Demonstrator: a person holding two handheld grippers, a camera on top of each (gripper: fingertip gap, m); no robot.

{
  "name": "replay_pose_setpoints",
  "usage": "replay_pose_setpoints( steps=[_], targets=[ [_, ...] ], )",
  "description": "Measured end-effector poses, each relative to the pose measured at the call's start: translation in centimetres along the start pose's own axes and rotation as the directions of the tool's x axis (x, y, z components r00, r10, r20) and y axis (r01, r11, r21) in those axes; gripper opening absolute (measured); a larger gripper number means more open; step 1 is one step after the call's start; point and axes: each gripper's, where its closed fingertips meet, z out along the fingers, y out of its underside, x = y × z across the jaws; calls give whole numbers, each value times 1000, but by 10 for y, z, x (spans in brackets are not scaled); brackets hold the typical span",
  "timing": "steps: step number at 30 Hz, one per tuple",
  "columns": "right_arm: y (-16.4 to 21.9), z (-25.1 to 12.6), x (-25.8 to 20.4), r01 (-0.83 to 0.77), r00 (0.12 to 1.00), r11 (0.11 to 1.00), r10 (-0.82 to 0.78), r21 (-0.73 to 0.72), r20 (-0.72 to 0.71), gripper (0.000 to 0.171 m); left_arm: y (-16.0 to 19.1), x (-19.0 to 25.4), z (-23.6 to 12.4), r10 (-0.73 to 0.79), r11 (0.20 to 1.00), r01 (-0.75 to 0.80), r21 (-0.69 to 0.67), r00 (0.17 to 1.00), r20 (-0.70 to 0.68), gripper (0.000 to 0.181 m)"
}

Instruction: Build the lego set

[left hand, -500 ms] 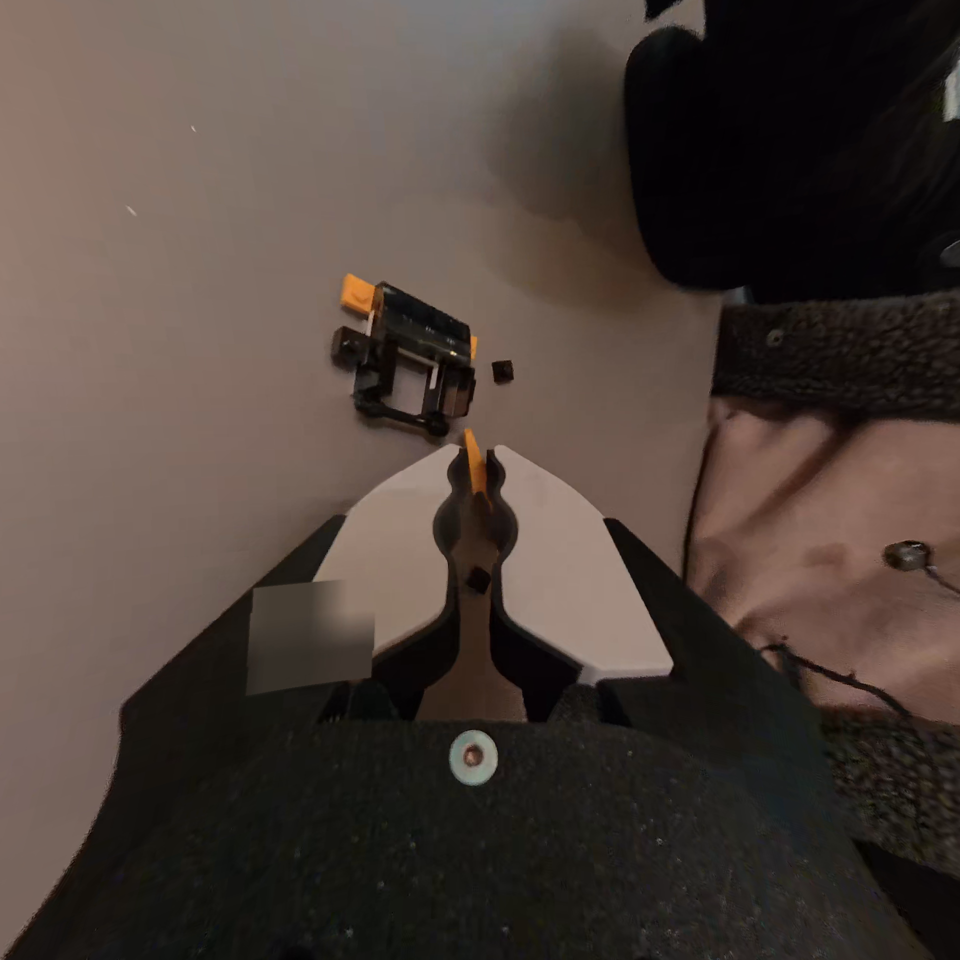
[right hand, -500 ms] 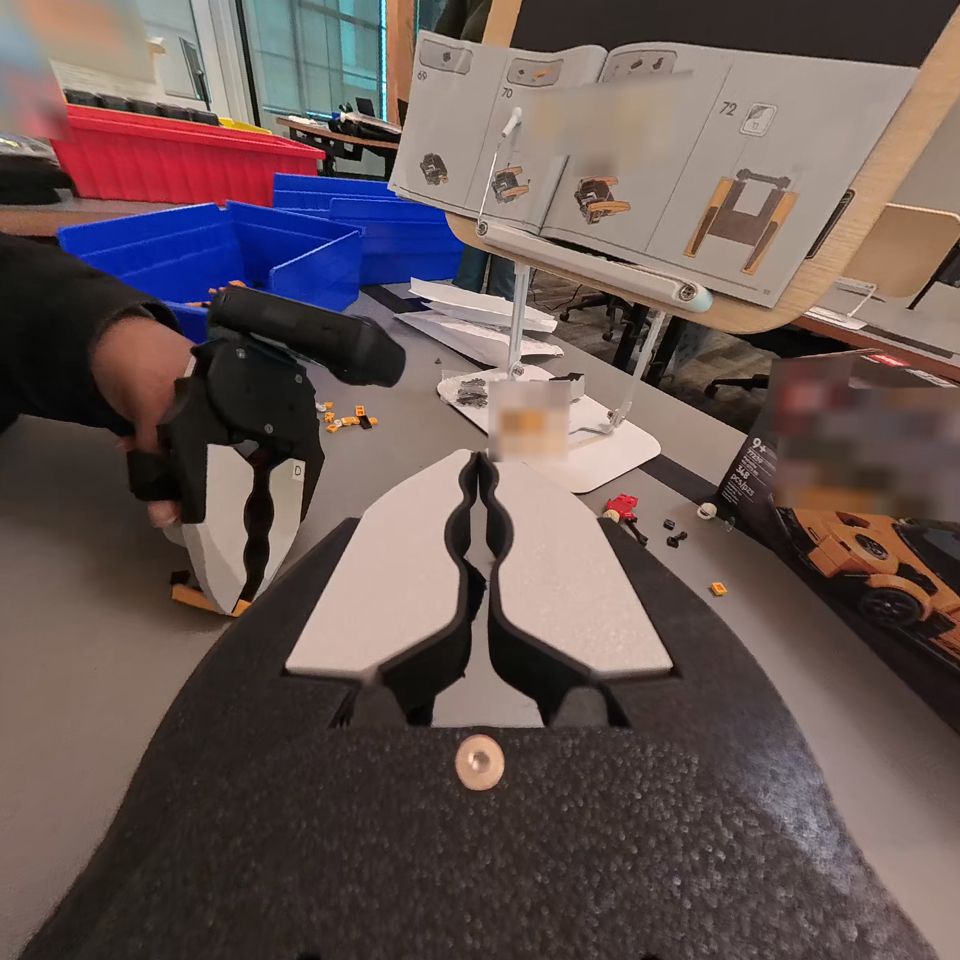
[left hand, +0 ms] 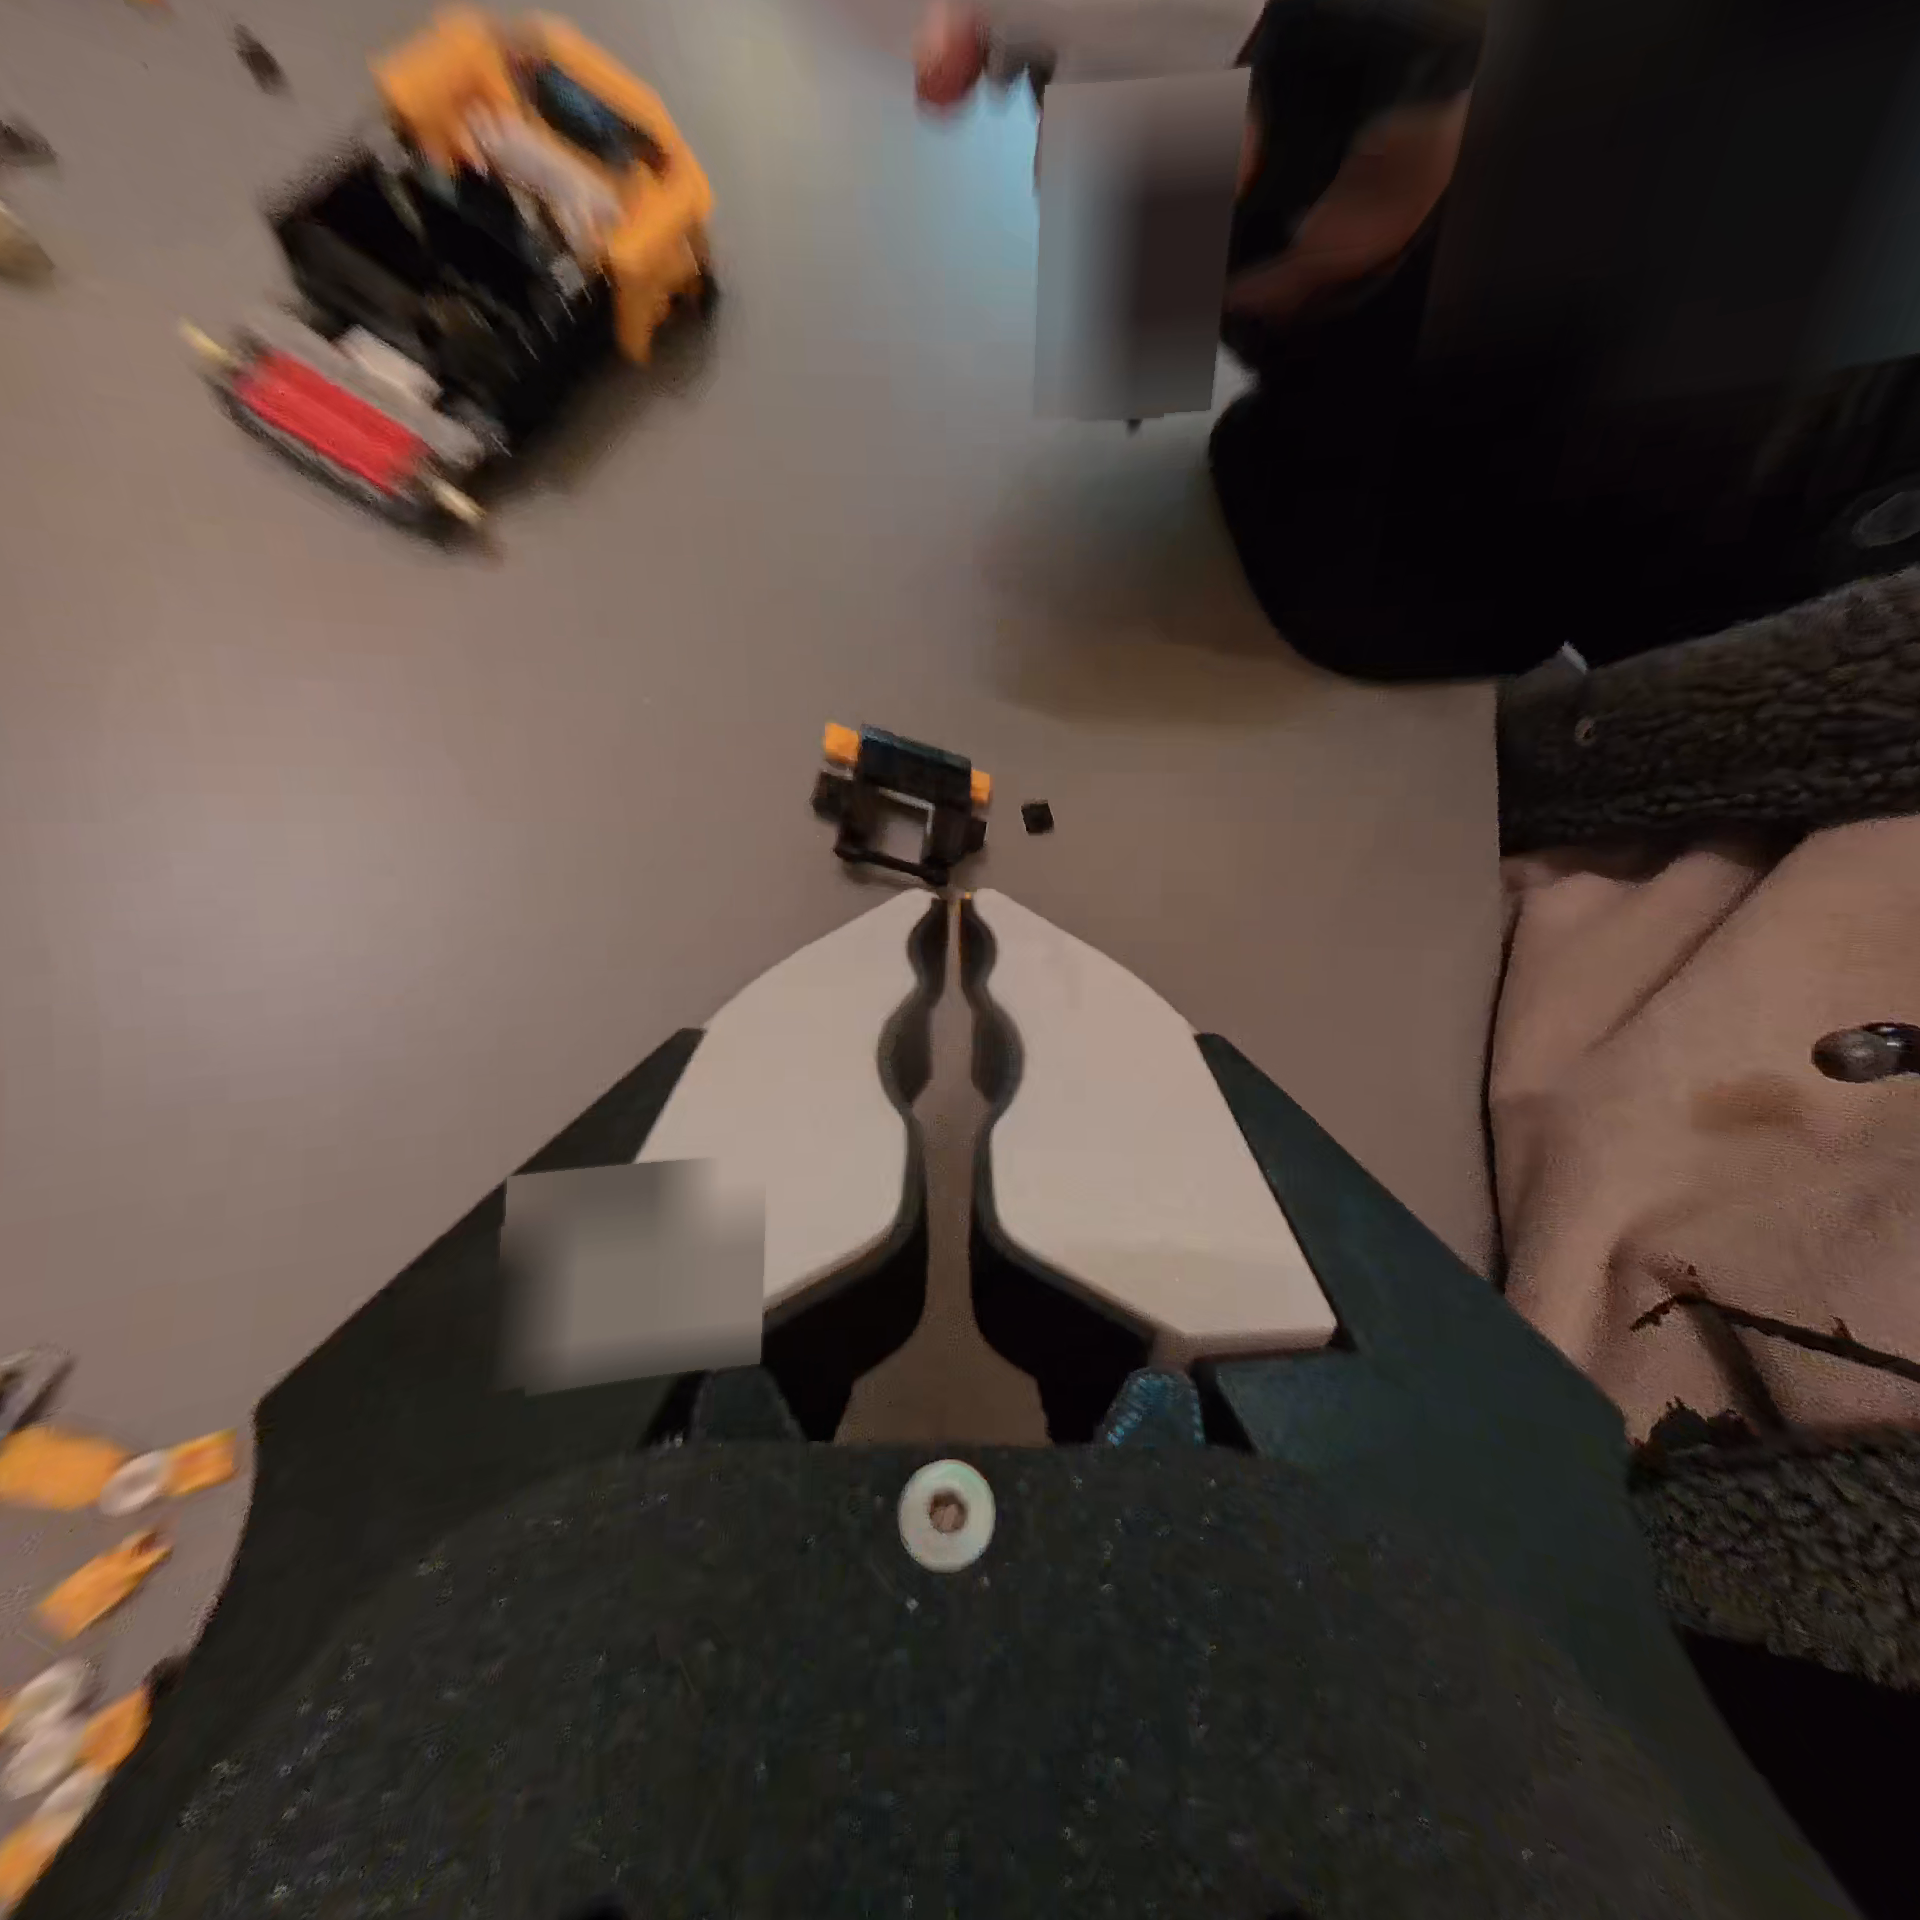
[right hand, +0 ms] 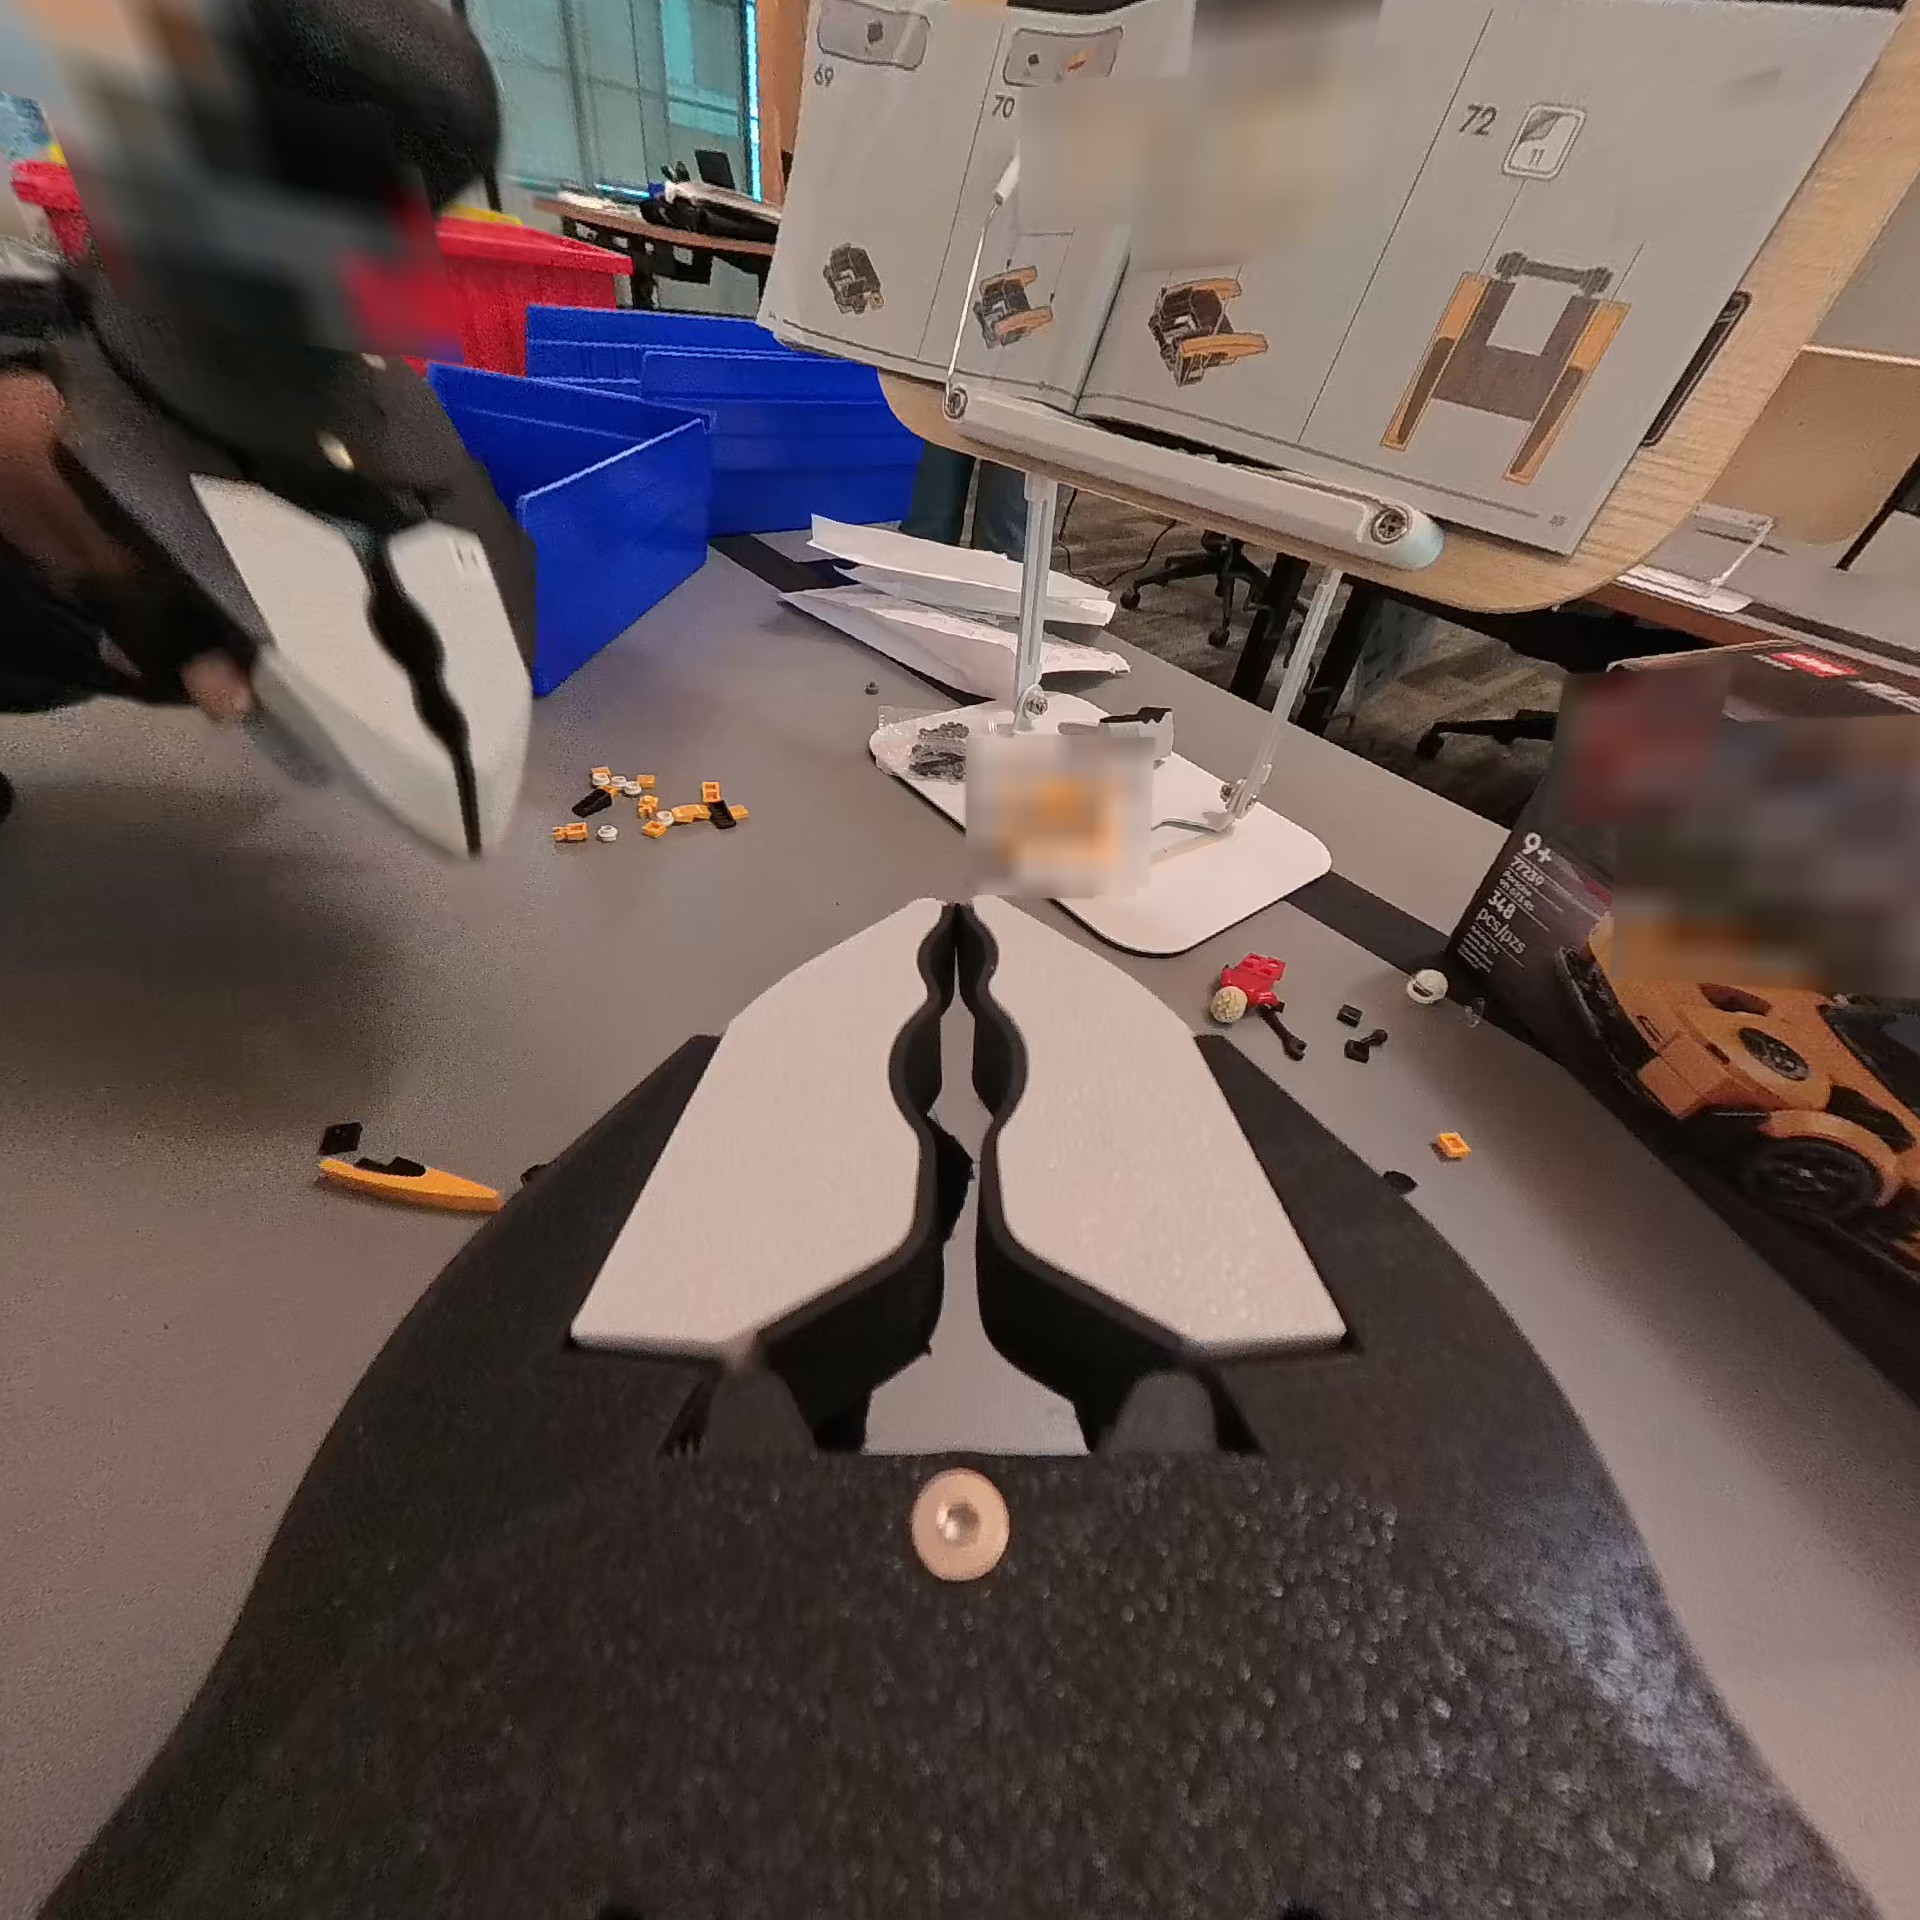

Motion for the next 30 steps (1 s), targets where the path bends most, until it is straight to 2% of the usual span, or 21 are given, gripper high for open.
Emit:
replay_pose_setpoints(
  steps=[4, 7, 10, 15, 18, 22, 27, 30],
  targets=[
    [1, 0, 1, -8, 1000, 1000, 8, -2, -4, 0, -19, -19, -67, 44, 987, -73, 145, 980, 196, 0],
    [0, 0, 1, -10, 1000, 1000, 10, 2, -7, 0, -20, -43, -127, 8, 976, -89, 201, 929, 370, 0],
    [2, 1, 1, -16, 1000, 1000, 16, 0, -5, 0, -7, -67, -187, -60, 973, -66, 223, 855, 514, 0],
    [4, 3, 0, -23, 1000, 1000, 23, -6, 3, 0, 37, -110, -264, -117, 989, 20, 146, 713, 692, 0],
    [7, 4, 1, -30, 1000, 999, 30, -16, 0, 0, 68, -135, -298, -110, 994, 89, 69, 640, 760, 0],
    [7, 4, 2, -49, 999, 999, 49, -11, 2, 0, 106, -158, -329, -122, 978, 209, -4, 588, 800, 0],
    [10, 6, -1, -58, 998, 998, 58, -19, 14, 0, 150, -176, -365, -90, 924, 362, -125, 522, 848, 6],
    [16, 9, -1, -66, 998, 997, 67, -38, 17, 0, 173, -183, -377, -91, 869, 458, -188, 523, 848, 11]
  ],
)
